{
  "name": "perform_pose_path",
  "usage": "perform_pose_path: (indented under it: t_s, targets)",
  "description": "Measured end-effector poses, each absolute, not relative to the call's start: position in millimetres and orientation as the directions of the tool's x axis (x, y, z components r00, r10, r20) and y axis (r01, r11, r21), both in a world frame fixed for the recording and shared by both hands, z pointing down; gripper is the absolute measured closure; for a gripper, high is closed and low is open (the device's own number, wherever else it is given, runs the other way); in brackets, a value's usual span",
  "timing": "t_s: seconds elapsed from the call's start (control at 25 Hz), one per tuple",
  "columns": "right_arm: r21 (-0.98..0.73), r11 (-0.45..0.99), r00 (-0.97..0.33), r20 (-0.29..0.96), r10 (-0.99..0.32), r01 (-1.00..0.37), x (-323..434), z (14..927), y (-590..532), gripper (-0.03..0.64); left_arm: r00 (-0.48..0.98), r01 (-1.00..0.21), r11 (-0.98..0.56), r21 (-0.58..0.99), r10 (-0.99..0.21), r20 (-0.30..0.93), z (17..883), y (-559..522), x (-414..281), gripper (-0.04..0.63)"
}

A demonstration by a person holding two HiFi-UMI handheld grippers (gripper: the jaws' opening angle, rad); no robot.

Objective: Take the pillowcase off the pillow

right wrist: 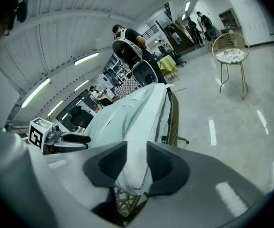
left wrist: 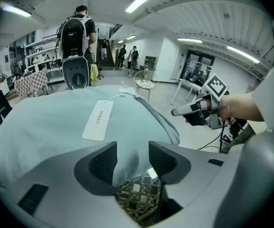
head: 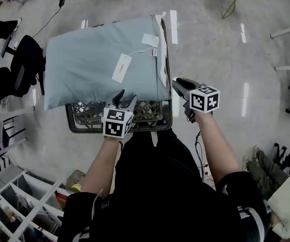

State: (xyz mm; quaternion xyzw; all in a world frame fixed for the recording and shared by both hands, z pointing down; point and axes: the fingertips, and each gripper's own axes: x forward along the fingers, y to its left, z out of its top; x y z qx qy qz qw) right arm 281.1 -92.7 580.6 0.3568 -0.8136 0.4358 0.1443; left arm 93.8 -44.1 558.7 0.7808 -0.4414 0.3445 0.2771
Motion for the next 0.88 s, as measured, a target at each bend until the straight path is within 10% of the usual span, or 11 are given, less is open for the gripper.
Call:
perform_pose_path:
  t_s: [0.32,0.56,0.88]
  targets:
    - [-0.731,0.347,-0.808,0.515,-0.285,-0.588,238.9,621.7,-95.1,0.344,0.348,-0.896,-0.420,0.141,-0.471,0.811,592.2,-50.7,80.9,0.387]
    - [-0.802,0.290,-0.852,0.472,-0.225,-0.521,212.6,641.3,-92.0,0.341,0.316,-0.899,-0.421,0.117,-0.443,0.839,605.7,-52.8,75.6,0.405]
    - [-0.808,0.349,-0.875,0.387,-0.292,-0.474,209.0,618.1,-92.1,0.559,0.323,-0.865,-0.495,0.082,-0.423,0.847,601.0,-39.6,64.2,0.579]
